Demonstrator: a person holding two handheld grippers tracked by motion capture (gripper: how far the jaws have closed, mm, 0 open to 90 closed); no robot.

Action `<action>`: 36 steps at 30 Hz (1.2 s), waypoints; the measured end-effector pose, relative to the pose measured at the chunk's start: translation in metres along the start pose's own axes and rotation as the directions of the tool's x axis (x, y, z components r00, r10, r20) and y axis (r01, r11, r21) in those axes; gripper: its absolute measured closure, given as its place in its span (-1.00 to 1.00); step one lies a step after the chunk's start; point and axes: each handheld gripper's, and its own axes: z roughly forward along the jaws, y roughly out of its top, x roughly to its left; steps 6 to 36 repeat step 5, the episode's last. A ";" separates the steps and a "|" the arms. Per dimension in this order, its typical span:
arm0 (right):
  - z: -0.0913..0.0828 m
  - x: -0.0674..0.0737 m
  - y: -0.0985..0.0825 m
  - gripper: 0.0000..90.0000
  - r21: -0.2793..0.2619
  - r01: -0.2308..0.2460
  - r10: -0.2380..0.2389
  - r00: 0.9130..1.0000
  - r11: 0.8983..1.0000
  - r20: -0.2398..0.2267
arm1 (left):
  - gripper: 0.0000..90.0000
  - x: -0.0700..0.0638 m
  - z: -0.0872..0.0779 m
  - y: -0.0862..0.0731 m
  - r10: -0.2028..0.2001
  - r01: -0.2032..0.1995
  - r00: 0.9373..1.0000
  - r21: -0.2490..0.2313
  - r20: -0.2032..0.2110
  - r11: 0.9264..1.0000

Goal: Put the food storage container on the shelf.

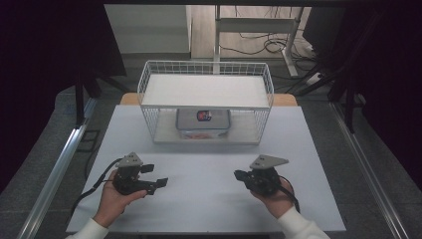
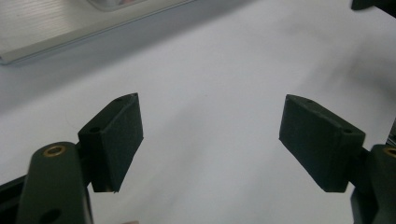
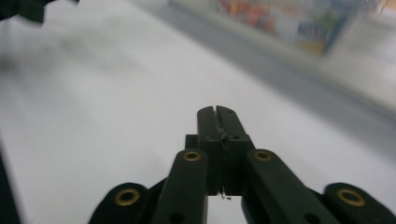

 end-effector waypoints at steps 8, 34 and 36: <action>-0.012 0.005 -0.009 -0.33 -0.029 -0.031 0.032 0.999 0.999 0.037 | -0.51 0.003 0.001 0.003 -0.028 0.028 1.000 -0.018 0.009 0.999; -0.012 0.005 -0.009 -0.33 -0.029 -0.031 0.032 0.999 0.999 0.037 | -0.51 0.003 0.001 0.003 -0.028 0.028 1.000 -0.018 0.009 0.999; -0.012 0.005 -0.009 -0.33 -0.029 -0.031 0.032 0.999 0.999 0.037 | -0.51 0.003 0.001 0.003 -0.028 0.028 1.000 -0.018 0.009 0.999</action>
